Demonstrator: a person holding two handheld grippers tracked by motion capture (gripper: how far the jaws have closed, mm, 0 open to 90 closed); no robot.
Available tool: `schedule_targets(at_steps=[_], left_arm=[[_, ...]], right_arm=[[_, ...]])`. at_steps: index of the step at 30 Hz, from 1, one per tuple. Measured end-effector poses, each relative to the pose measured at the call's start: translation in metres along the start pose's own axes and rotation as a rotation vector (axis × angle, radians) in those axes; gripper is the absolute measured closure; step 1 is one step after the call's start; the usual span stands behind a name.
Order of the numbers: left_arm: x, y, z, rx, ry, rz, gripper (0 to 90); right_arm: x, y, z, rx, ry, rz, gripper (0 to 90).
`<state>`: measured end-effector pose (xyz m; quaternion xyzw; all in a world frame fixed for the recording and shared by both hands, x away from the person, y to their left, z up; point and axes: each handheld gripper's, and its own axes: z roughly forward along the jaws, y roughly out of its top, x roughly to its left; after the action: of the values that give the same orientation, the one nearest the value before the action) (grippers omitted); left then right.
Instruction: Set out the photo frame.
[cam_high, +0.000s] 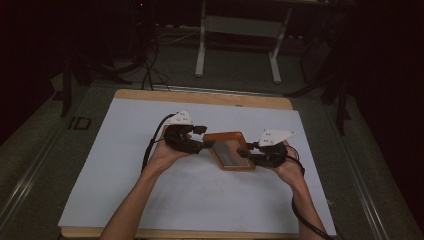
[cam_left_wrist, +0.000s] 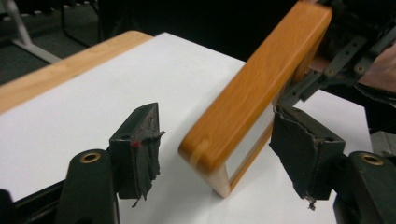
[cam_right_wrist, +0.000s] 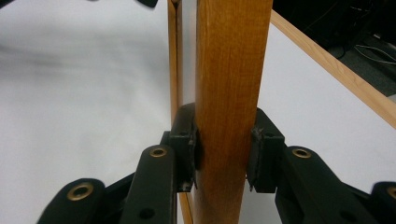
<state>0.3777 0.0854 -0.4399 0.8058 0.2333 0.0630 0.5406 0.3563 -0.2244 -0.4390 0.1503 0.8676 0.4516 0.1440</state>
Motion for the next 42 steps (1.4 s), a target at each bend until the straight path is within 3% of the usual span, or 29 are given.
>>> schedule_targets(at_steps=[11,16,20,27,34,38,42], left_arm=[[-0.003,-0.010,0.031,0.062,-0.018,-0.002,28.1],[-0.009,-0.013,0.038,0.081,-0.003,0.013,38.2],[-0.010,-0.016,0.041,0.051,0.012,-0.007,48.3],[-0.018,-0.015,0.042,0.032,0.023,0.018,55.6],[-0.028,-0.014,0.046,0.050,0.062,0.052,58.4],[-0.035,-0.016,0.047,0.050,0.102,0.080,57.9],[-0.036,-0.016,0.047,0.044,0.099,0.074,58.2]], right_arm=[[-0.001,-0.003,-0.001,-0.006,-0.004,0.009,67.5],[-0.002,-0.006,-0.003,-0.007,-0.013,0.018,67.1],[-0.003,-0.008,-0.004,0.000,-0.027,0.022,65.4],[-0.004,-0.012,-0.005,0.026,-0.075,0.046,59.8],[-0.003,-0.016,-0.005,0.050,-0.122,0.090,54.7],[-0.002,-0.016,-0.006,0.045,-0.120,0.106,54.4],[-0.004,-0.018,-0.008,0.036,-0.103,0.133,54.4]])
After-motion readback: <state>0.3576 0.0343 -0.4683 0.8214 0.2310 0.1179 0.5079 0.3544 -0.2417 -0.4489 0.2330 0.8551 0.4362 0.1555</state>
